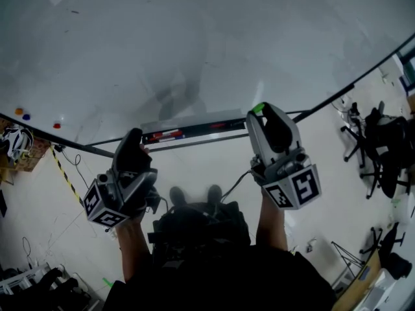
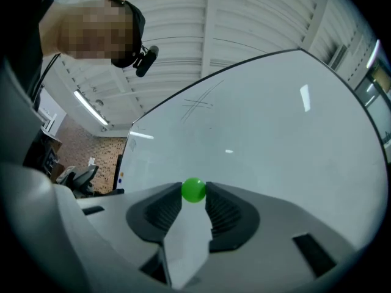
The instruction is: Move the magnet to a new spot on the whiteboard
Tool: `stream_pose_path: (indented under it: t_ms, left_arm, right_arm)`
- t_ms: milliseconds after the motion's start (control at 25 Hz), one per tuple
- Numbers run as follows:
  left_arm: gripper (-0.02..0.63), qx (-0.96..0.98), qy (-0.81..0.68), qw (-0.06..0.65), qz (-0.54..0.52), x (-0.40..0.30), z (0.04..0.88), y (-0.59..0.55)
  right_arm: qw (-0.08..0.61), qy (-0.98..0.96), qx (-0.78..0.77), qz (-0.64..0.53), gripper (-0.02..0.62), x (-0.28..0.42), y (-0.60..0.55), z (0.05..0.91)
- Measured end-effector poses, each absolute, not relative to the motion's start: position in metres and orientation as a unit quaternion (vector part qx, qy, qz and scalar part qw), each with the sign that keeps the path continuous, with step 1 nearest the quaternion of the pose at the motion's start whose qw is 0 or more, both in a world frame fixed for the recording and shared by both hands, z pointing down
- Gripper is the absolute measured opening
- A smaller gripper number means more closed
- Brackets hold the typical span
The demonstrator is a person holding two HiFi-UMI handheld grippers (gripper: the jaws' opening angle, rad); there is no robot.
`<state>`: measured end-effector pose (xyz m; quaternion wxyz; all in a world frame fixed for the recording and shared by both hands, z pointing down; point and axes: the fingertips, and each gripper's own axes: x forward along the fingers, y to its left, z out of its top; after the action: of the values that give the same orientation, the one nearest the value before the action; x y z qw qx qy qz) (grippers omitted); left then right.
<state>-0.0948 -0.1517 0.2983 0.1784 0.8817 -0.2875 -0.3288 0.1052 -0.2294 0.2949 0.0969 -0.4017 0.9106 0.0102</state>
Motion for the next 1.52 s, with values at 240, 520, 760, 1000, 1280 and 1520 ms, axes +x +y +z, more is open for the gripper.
stream_pose_path:
  t_ms: [240,520,760,1000,1280,1520]
  left_arm:
    - [0.400,0.871,-0.320,0.172,-0.329,-0.075,0.298,-0.144]
    - [0.400,0.860,-0.358,0.173,-0.319,-0.053,0.302,-0.121]
    - [0.400,0.862,-0.365,0.153,-0.316,-0.052,0.294,-0.103]
    - [0.400,0.869,-0.336,0.152,-0.331,-0.069,0.291,-0.079]
    - [0.400,0.869,-0.310,0.168,-0.349,-0.117,0.296,-0.031]
    - [0.400,0.866,-0.271,0.197,-0.372,-0.141,0.313,0.008]
  right_arm:
    - [0.115,0.926,-0.360,-0.004,0.150,0.119,-0.227,0.298]
    - [0.137,0.938,-0.318,-0.031,0.150,0.137,-0.217,0.307]
    - [0.150,0.938,-0.310,-0.036,0.150,0.138,-0.198,0.305]
    - [0.143,0.934,-0.328,-0.020,0.150,0.125,-0.167,0.298]
    - [0.120,0.925,-0.360,-0.012,0.150,0.089,-0.112,0.291]
    - [0.090,0.918,-0.387,-0.002,0.150,0.065,-0.049,0.293]
